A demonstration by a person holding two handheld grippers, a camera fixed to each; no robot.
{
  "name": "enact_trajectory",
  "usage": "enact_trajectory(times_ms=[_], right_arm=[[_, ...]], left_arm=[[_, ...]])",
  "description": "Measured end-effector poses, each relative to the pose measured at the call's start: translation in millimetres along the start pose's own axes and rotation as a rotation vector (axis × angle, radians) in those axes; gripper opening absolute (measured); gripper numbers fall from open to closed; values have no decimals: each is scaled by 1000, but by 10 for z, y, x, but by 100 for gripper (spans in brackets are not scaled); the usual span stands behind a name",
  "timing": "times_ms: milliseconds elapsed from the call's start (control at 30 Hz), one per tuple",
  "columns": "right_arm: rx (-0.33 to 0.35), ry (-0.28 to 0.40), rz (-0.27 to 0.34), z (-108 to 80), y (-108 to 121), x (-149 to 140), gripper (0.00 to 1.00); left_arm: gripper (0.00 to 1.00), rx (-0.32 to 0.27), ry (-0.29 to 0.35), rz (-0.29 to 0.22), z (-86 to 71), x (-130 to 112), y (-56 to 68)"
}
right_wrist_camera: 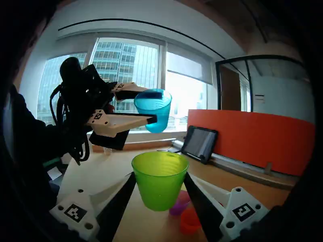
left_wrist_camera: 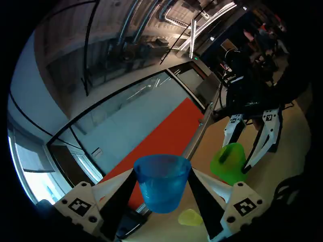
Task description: Pour water
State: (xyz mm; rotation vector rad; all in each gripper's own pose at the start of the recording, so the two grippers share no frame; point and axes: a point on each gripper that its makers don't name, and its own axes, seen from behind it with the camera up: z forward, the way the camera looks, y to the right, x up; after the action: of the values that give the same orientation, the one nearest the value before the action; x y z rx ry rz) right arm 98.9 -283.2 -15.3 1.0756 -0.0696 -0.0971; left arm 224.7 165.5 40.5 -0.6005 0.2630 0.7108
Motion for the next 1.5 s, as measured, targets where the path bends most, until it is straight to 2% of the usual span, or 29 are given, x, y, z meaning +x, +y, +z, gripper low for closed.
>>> enact_trajectory(times_ms=[600, 867, 1300, 1500], right_arm=[[26, -9, 8, 97, -130, -76, 88], [36, -15, 15, 147, -170, -129, 88], [44, -18, 21, 180, -200, -155, 88], [45, -15, 21, 187, -205, -149, 88]], left_arm=[[86, 14, 12, 170, 50, 216, -113], [86, 18, 18, 211, 69, 300, -152], [86, 26, 30, 308, 108, 408, -168], [86, 31, 30, 333, 122, 429, -177]])
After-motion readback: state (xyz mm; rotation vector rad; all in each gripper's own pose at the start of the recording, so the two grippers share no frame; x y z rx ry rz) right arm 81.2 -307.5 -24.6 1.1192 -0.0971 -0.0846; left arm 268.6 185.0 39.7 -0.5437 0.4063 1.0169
